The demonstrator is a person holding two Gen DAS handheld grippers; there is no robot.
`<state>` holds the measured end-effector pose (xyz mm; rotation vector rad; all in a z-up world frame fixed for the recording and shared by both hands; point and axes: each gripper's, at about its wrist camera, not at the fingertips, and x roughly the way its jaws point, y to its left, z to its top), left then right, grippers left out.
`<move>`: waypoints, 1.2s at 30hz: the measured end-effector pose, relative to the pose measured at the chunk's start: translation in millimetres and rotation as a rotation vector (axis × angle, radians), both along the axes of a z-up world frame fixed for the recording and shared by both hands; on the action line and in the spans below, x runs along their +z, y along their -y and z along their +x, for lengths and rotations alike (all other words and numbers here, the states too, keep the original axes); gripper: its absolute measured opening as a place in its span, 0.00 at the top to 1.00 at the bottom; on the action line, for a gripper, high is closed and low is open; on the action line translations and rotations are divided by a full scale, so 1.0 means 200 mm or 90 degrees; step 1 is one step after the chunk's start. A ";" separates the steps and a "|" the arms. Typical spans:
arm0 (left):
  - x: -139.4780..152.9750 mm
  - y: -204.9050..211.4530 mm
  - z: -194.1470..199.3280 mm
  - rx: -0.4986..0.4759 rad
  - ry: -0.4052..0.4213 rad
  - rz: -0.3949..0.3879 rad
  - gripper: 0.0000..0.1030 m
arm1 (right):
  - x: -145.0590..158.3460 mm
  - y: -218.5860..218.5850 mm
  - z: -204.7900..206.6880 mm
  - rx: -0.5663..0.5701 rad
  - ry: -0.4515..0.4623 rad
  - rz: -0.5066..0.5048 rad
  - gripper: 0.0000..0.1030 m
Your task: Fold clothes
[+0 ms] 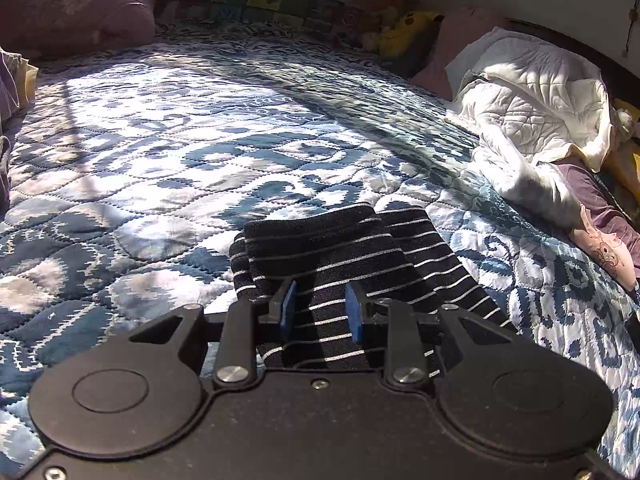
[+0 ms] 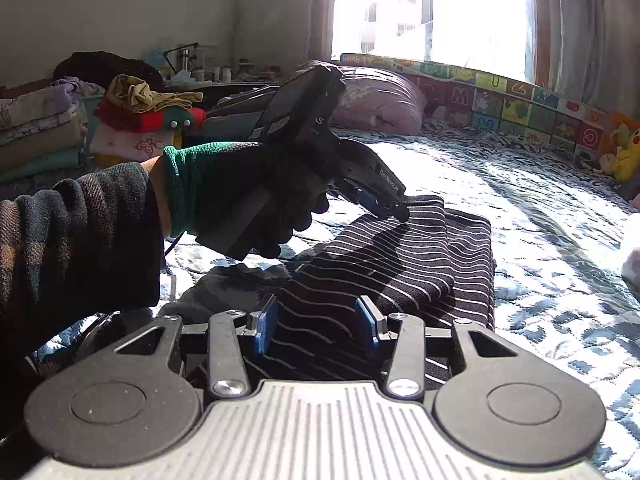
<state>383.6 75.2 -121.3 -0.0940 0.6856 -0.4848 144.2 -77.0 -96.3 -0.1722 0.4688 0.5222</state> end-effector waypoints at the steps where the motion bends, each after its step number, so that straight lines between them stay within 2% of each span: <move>1: -0.03 0.01 0.01 0.005 -0.006 0.024 0.75 | -0.01 0.00 0.04 -0.005 0.004 -0.006 0.57; 3: -0.01 -0.01 0.00 0.007 -0.001 0.003 0.73 | -0.03 -0.02 0.09 -0.007 -0.003 -0.016 0.57; 5: 0.05 -0.02 -0.04 0.003 0.028 -0.009 0.73 | -0.06 -0.05 0.14 -0.002 -0.027 -0.027 0.57; 6: 0.07 -0.03 -0.05 0.000 0.029 -0.020 0.72 | -0.08 -0.07 0.14 0.004 -0.041 -0.052 0.52; 9: 0.10 -0.02 -0.09 -0.009 0.033 -0.016 0.72 | -0.12 -0.11 0.11 0.013 -0.026 -0.088 0.51; 13: 0.10 0.05 -0.14 -0.028 0.036 0.001 0.69 | -0.05 -0.12 0.03 0.030 -0.011 -0.072 0.52; 17: 0.10 0.14 -0.13 -0.039 0.048 0.014 0.69 | 0.04 -0.08 0.05 0.023 -0.001 -0.061 0.52; 20: 0.10 0.16 -0.09 -0.025 0.052 0.010 0.59 | 0.10 -0.02 0.14 -0.006 0.014 -0.038 0.52; 23: 0.10 0.16 -0.03 0.016 0.070 0.012 0.58 | 0.06 -0.01 0.24 -0.016 -0.009 -0.031 0.52; 25: 0.09 0.15 -0.01 0.020 0.077 0.007 0.58 | 0.02 -0.02 0.28 -0.016 -0.029 -0.030 0.52; 28: 0.04 0.18 0.06 0.010 0.057 0.028 0.58 | -0.05 -0.06 0.29 -0.008 -0.049 -0.042 0.50; 31: -0.04 0.15 0.13 0.023 -0.008 0.024 0.58 | -0.10 -0.10 0.29 -0.003 -0.058 -0.059 0.48; 33: -0.05 0.15 0.14 0.017 -0.010 0.029 0.57 | -0.14 -0.13 0.28 0.000 -0.064 -0.071 0.48; 36: -0.06 0.14 0.15 0.020 -0.017 0.023 0.55 | -0.15 -0.10 0.30 0.000 -0.080 -0.044 0.47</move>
